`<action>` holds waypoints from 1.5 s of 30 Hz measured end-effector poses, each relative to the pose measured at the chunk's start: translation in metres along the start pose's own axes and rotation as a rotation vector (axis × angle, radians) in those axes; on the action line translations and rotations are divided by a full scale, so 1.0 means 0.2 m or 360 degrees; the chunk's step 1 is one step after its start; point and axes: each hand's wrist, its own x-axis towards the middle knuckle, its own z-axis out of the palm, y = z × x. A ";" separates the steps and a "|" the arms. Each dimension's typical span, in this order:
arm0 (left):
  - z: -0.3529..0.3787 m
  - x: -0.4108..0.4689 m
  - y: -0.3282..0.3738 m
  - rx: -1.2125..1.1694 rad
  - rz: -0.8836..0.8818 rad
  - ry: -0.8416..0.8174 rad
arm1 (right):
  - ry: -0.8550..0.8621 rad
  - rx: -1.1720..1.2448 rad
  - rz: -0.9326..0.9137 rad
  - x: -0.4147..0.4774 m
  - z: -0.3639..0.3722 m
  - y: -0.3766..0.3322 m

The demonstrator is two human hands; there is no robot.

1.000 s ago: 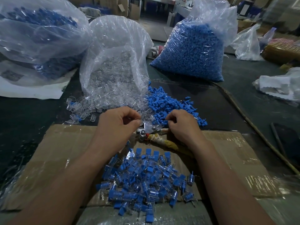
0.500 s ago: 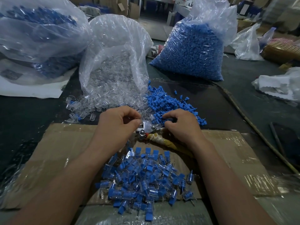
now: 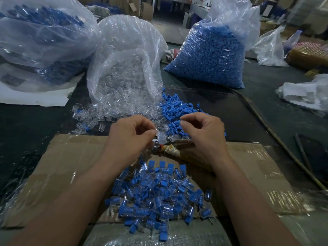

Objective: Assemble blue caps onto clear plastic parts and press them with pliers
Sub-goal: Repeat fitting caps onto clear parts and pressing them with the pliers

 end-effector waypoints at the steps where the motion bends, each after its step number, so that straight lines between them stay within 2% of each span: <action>1: 0.01 0.00 0.00 -0.0022 -0.0018 -0.0008 | -0.0005 0.0044 -0.0016 -0.01 0.00 -0.02; 8: 0.02 0.00 0.01 -0.0195 -0.0077 0.0021 | -0.0079 0.0197 -0.0203 -0.08 0.05 -0.10; 20: 0.03 -0.01 0.03 -0.0178 -0.0043 -0.0030 | -0.0056 -0.0056 -0.0336 -0.10 0.09 -0.10; 30: 0.05 -0.02 0.04 -0.0180 0.0017 -0.0046 | -0.0090 -0.0061 -0.0341 -0.11 0.10 -0.10; 35: 0.02 -0.01 0.04 -0.0319 -0.0048 -0.0041 | -0.0198 0.0110 -0.0325 -0.10 0.09 -0.09; 40: 0.00 -0.01 0.06 -0.0584 -0.0151 -0.0142 | -0.0312 0.0316 -0.0338 -0.09 0.07 -0.08; 45: -0.01 0.00 0.06 -0.0719 -0.0252 -0.0203 | -0.0325 0.0419 -0.0375 -0.10 0.07 -0.08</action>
